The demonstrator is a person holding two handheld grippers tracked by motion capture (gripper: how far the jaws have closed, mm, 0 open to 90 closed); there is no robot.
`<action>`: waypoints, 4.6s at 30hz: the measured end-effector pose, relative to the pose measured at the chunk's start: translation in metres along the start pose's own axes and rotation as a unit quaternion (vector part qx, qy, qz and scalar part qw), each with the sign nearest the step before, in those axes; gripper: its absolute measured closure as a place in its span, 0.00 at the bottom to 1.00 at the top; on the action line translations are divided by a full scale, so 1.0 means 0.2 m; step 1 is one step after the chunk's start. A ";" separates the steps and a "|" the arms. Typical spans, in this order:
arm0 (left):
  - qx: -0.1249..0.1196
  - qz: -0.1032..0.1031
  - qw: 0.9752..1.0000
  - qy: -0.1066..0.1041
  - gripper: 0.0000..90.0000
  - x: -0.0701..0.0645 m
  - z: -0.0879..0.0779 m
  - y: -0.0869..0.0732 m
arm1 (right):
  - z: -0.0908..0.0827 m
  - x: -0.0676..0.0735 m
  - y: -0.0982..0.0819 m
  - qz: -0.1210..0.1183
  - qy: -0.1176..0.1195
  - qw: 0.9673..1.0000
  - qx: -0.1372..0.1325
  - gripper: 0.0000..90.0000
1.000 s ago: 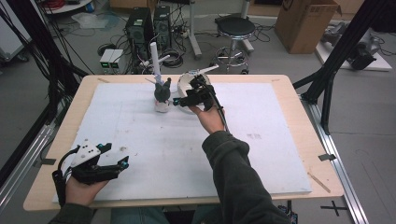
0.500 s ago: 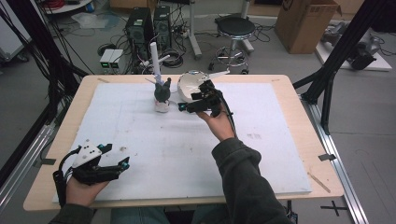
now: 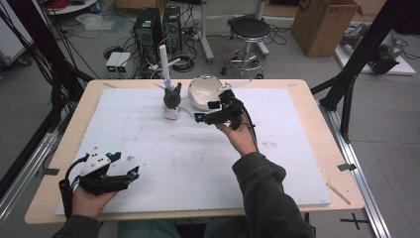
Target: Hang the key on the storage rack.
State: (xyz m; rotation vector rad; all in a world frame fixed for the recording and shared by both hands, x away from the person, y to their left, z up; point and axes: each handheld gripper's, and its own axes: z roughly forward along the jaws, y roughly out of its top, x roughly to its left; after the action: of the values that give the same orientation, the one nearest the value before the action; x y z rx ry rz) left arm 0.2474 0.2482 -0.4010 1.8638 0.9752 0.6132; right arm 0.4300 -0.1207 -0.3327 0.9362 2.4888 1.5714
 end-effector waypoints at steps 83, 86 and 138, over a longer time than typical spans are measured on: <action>-0.001 0.001 1.000 -0.008 0.24 -0.01 0.03 0.02 | -0.39 0.03 -0.41 -0.037 -0.067 0.997 -0.005 0.13; 0.000 0.000 1.000 -0.008 0.24 -0.01 0.02 0.02 | -0.41 0.03 -0.43 -0.039 -0.071 0.997 -0.005 0.13; 0.019 -0.001 1.000 -0.003 0.24 0.00 0.03 -0.01 | -0.66 -0.02 -0.77 -0.006 -0.118 0.993 -0.011 0.13</action>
State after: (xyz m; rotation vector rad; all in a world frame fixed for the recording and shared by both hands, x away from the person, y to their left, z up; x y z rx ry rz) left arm 0.2518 0.2456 -0.4058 1.8975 0.9914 0.5915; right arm 0.3168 -0.2741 -0.3990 1.0340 2.3071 1.3892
